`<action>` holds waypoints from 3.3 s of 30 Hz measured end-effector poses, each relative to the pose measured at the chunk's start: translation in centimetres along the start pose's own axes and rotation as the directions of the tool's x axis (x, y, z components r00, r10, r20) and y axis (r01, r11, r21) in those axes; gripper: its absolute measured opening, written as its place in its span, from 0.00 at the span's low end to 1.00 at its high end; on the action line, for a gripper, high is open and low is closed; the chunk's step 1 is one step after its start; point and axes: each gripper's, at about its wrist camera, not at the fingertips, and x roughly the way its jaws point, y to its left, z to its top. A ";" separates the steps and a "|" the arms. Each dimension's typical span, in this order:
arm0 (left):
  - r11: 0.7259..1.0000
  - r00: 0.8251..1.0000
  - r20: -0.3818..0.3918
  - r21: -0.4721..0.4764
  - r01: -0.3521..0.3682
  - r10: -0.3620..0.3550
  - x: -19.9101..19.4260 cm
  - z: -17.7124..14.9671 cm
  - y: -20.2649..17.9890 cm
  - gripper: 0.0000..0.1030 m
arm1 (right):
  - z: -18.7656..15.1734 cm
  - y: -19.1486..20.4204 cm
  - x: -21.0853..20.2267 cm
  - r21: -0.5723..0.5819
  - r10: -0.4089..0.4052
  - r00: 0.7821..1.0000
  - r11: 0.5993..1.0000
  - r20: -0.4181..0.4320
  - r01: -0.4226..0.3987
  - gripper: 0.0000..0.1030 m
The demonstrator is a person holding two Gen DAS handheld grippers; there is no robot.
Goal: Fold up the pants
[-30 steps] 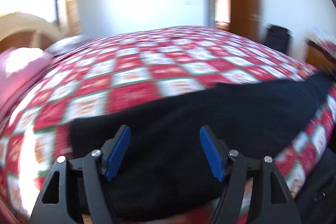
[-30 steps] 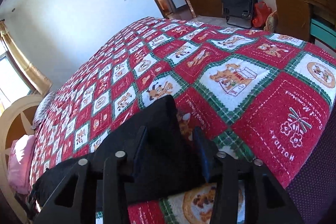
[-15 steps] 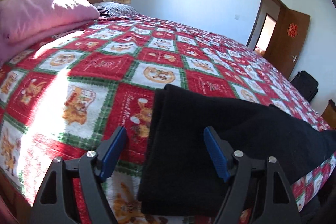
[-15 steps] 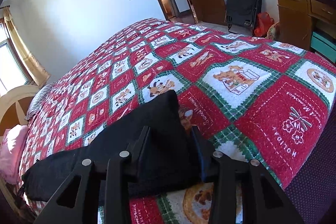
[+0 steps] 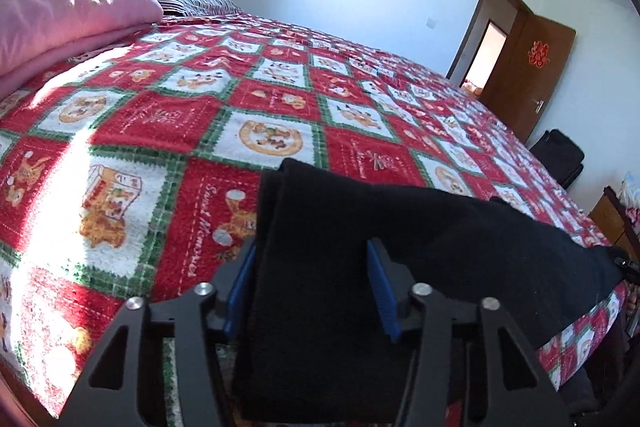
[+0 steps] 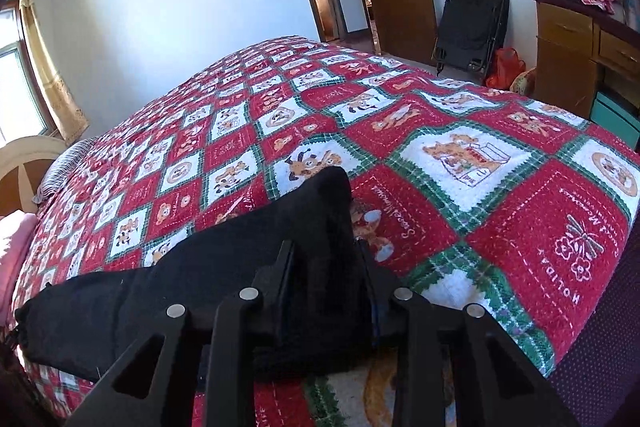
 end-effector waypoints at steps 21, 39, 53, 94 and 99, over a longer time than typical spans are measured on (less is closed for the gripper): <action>0.992 0.995 0.085 -0.112 0.052 -0.042 -1.9 1.1 1.8 0.21 | 0.5 -0.2 -2.0 0.096 0.151 0.988 0.983 0.044 -0.154 0.12; 0.982 0.970 0.167 -0.087 -0.166 0.179 -4.3 1.1 3.9 0.61 | -1.4 4.2 -5.1 -0.043 -0.087 0.989 0.995 0.122 0.093 0.46; 0.969 0.988 0.096 0.204 -0.140 0.122 -0.5 -2.1 -6.6 0.78 | -10.1 16.7 0.2 -0.418 0.126 0.947 0.875 -0.295 -0.246 0.48; 0.936 0.998 -0.052 0.347 0.058 -0.043 0.7 -5.7 -13.9 0.88 | -14.6 21.7 -1.4 -0.749 -0.016 0.975 0.643 -0.220 -0.159 0.03; 0.929 0.999 -0.026 0.365 0.052 -0.046 0.0 -5.5 -14.8 0.88 | -14.6 21.9 -2.1 -0.772 -0.067 0.982 0.628 -0.178 -0.097 0.04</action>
